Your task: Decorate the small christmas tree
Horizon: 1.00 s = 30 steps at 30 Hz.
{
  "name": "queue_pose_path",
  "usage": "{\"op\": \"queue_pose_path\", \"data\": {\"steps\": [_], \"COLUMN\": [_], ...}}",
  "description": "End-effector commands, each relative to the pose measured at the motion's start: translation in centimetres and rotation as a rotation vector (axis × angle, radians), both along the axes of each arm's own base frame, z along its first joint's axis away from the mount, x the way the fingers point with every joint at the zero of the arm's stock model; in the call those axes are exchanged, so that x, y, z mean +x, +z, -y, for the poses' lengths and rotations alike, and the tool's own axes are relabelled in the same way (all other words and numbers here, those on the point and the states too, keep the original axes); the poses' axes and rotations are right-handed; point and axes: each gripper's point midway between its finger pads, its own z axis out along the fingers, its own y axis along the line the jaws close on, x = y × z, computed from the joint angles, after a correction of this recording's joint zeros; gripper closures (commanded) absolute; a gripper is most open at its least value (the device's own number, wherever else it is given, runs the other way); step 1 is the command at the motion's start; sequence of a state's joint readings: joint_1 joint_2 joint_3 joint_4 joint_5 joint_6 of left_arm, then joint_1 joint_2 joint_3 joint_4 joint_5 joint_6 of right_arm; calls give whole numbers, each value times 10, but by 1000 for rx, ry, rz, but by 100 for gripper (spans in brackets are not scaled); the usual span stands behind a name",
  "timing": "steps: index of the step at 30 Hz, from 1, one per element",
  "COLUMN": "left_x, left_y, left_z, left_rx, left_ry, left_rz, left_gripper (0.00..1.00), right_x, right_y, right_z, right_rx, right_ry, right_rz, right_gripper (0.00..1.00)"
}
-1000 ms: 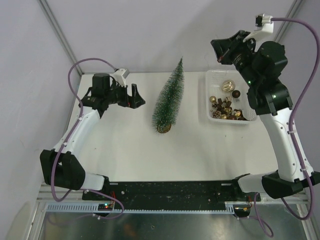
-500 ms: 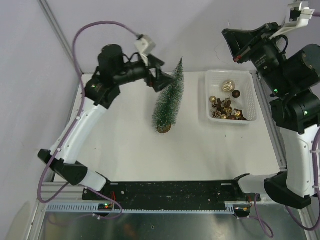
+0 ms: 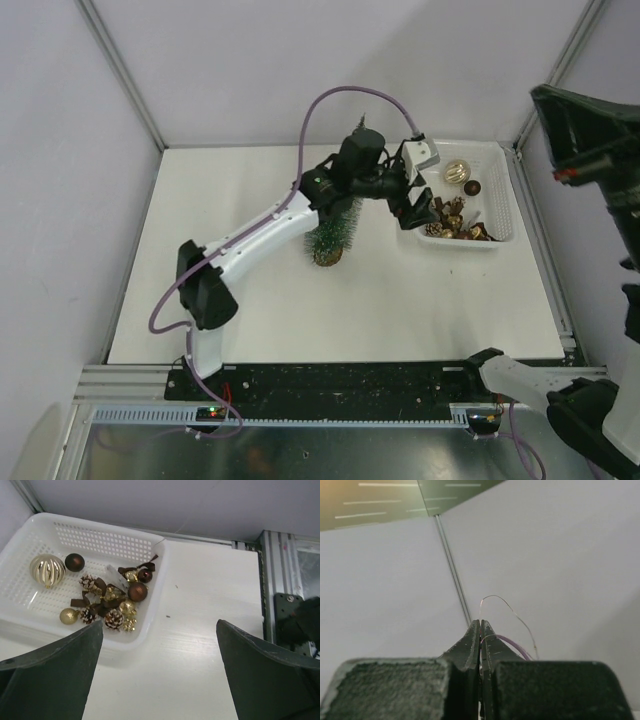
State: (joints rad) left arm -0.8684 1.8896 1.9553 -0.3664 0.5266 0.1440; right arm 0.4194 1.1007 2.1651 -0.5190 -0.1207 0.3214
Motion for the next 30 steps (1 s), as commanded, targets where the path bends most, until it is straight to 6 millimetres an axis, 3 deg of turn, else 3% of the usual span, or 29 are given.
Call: {"op": "queue_pose_path", "data": {"steps": [1, 9, 16, 19, 23, 25, 27, 29, 30], "left_x": [21, -26, -66, -66, -48, -39, -32, -24, -18], "left_y": [45, 32, 1, -11, -13, -8, -2, 7, 11], "left_z": [25, 72, 89, 95, 104, 108, 111, 112, 112], "left_rx": [-174, -201, -221, -219, -250, -275, -298, -319, -327], "left_ry": [54, -135, -386, -405, -310, -269, -237, -192, -162], "left_rz": [84, 95, 79, 90, 93, 101, 118, 137, 149], "left_gripper": [0, 0, 0, 0, 1, 9, 27, 61, 74], "right_x": [-20, -24, -18, -17, -21, -24, -27, -30, -30], "right_y": [5, 2, -3, -3, -2, -1, 1, 2, 3], "right_z": [10, 16, 12, 13, 16, 18, 20, 22, 23], "right_rx": [18, 7, 3, 2, 4, 5, 5, 4, 3], "right_ry": [-6, -28, -24, -28, -33, -36, -41, -50, -55], "right_rz": [25, 16, -1, -4, 3, 7, 12, 18, 19], "right_gripper": [100, 100, 100, 100, 100, 100, 100, 100, 100]}}
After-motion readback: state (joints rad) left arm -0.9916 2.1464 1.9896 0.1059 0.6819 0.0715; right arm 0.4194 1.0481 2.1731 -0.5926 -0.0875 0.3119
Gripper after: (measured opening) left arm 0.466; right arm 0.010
